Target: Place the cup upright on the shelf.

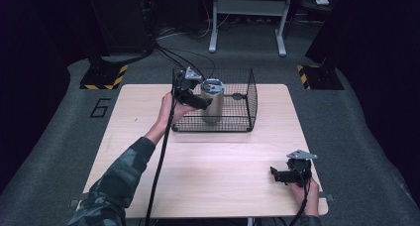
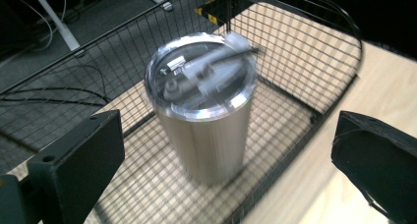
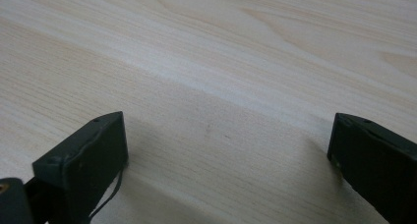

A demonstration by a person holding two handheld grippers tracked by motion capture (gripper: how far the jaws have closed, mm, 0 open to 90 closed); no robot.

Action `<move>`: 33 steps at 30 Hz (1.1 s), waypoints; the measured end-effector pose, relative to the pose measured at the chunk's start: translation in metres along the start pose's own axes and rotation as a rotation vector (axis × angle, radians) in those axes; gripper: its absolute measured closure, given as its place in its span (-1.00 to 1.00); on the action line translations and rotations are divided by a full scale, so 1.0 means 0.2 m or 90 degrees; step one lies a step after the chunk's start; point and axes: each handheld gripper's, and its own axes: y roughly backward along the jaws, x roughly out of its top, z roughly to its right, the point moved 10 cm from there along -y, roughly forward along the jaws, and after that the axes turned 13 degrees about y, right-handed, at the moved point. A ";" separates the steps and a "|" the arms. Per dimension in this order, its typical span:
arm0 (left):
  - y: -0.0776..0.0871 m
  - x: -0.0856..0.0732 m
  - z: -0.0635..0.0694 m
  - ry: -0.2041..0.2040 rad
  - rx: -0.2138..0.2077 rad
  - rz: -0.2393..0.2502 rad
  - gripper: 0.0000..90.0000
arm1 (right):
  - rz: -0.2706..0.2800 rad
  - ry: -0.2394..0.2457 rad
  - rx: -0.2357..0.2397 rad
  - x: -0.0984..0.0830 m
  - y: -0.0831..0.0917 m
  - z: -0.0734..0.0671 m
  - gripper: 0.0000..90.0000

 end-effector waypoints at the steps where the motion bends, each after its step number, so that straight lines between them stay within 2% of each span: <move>1: 0.03 -0.01 0.00 -0.009 -0.001 0.004 -1.00 | 0.000 0.000 0.000 0.00 0.00 0.00 -0.97; 3: 0.10 -0.04 0.01 -0.025 0.007 0.006 -1.00 | -0.003 -0.001 0.001 0.00 0.00 0.00 -0.97; 8: 0.24 -0.15 0.02 -0.026 0.006 0.021 -1.00 | -0.003 -0.002 0.000 0.00 0.00 0.00 -0.97; 9: 0.26 -0.17 0.01 -0.038 0.014 0.023 -1.00 | -0.002 -0.001 0.000 0.00 0.00 0.00 -0.97; 13: 0.35 -0.30 0.01 -0.045 0.027 0.023 -1.00 | -0.003 -0.002 0.000 0.00 0.00 0.00 -0.97; 14: 0.38 -0.37 0.00 -0.042 0.027 0.018 -1.00 | -0.003 -0.003 -0.001 0.00 0.00 0.00 -0.97; 15: 0.38 -0.37 0.00 -0.042 0.027 0.018 -1.00 | -0.003 -0.003 -0.001 0.00 0.00 0.00 -0.97; 16: 0.40 -0.44 -0.01 -0.040 0.033 0.012 -1.00 | -0.003 -0.002 -0.001 0.00 0.00 0.00 -0.97; 17: 0.40 -0.44 -0.01 -0.040 0.033 0.012 -1.00 | -0.003 -0.002 -0.001 0.00 0.00 0.00 -0.97; 21: 0.43 -0.61 -0.05 -0.039 0.047 -0.007 -1.00 | -0.003 -0.003 -0.001 0.00 0.00 0.00 -0.97; 26: 0.43 -0.87 -0.13 0.001 0.057 -0.039 -1.00 | -0.003 -0.002 0.000 0.00 0.00 0.00 -0.97; 27: 0.43 -0.97 -0.17 0.018 0.064 -0.053 -1.00 | -0.003 -0.002 0.000 0.00 0.00 0.00 -0.97; 28: 0.43 -0.97 -0.17 0.018 0.064 -0.053 -1.00 | -0.003 -0.002 0.000 0.00 0.00 0.00 -0.97; 31: 0.42 -1.11 -0.24 0.063 0.078 -0.062 -1.00 | -0.003 -0.002 0.000 0.00 0.00 0.00 -0.97; 32: 0.43 -1.20 -0.29 0.077 0.091 -0.074 -1.00 | -0.003 -0.001 0.000 0.00 0.00 0.00 -0.97; 33: 0.43 -1.20 -0.29 0.077 0.091 -0.074 -1.00 | -0.003 -0.001 0.000 0.00 0.00 0.00 -0.97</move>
